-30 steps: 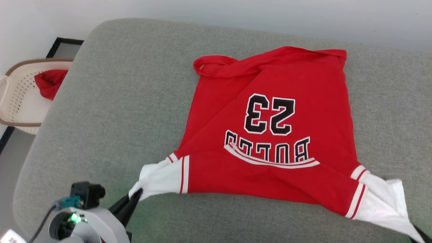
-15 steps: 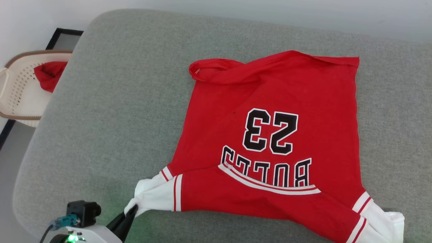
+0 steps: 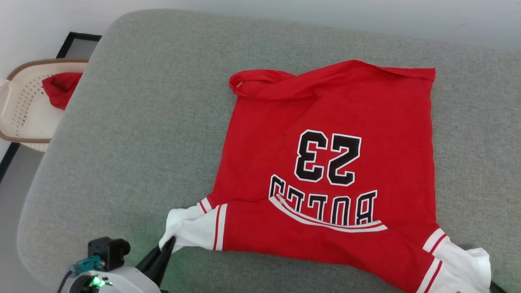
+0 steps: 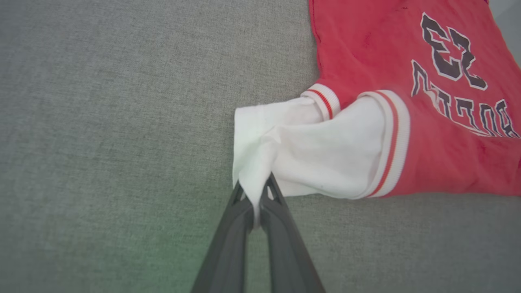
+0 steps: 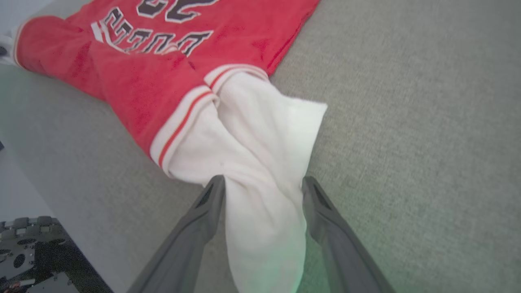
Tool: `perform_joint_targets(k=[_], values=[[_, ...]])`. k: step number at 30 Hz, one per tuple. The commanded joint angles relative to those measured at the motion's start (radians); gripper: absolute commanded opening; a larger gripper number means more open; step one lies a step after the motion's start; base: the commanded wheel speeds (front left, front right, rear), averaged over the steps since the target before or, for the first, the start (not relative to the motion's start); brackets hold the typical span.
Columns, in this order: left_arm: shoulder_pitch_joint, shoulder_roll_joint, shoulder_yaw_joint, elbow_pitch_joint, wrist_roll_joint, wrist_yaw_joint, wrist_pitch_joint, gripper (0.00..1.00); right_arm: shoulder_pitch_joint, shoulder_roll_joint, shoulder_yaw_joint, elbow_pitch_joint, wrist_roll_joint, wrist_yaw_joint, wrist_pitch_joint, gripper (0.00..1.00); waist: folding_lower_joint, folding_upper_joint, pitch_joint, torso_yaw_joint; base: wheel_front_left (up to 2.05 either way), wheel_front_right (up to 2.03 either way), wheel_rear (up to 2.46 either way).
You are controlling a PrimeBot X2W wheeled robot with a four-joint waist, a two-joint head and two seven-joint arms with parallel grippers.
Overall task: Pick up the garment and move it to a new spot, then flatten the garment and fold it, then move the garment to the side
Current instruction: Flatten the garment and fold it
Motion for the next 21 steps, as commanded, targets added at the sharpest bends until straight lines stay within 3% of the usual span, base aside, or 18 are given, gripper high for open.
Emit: perform_joint_targets(k=[1, 10, 16, 21], values=[[0.012, -0.007, 0.009, 0.000, 0.011, -0.005, -0.003, 0.00, -0.015, -0.004, -0.006, -0.027, 0.016, -0.001, 0.003, 1.00, 0.0000, -0.0001, 0.001, 0.002, 0.00, 0.00, 0.00], [0.018, -0.053, 0.035, 0.003, 0.054, -0.018, -0.003, 0.00, -0.158, -0.014, -0.102, -0.145, 0.115, -0.001, 0.114, 1.00, 0.0000, -0.0001, 0.008, 0.022, 0.00, 0.00, 0.00], [-0.006, -0.084, 0.023, 0.012, 0.076, -0.029, -0.001, 0.00, -0.363, -0.028, -0.122, -0.103, 0.147, -0.001, 0.220, 1.00, 0.0000, -0.0001, 0.016, 0.051, 0.00, 0.00, 0.00], [-0.052, -0.127, -0.003, 0.030, 0.102, -0.055, 0.009, 0.00, -0.563, -0.084, -0.087, -0.003, 0.164, -0.001, 0.287, 1.00, 0.0000, -0.0001, 0.033, 0.108, 0.00, 0.00, 0.00]])
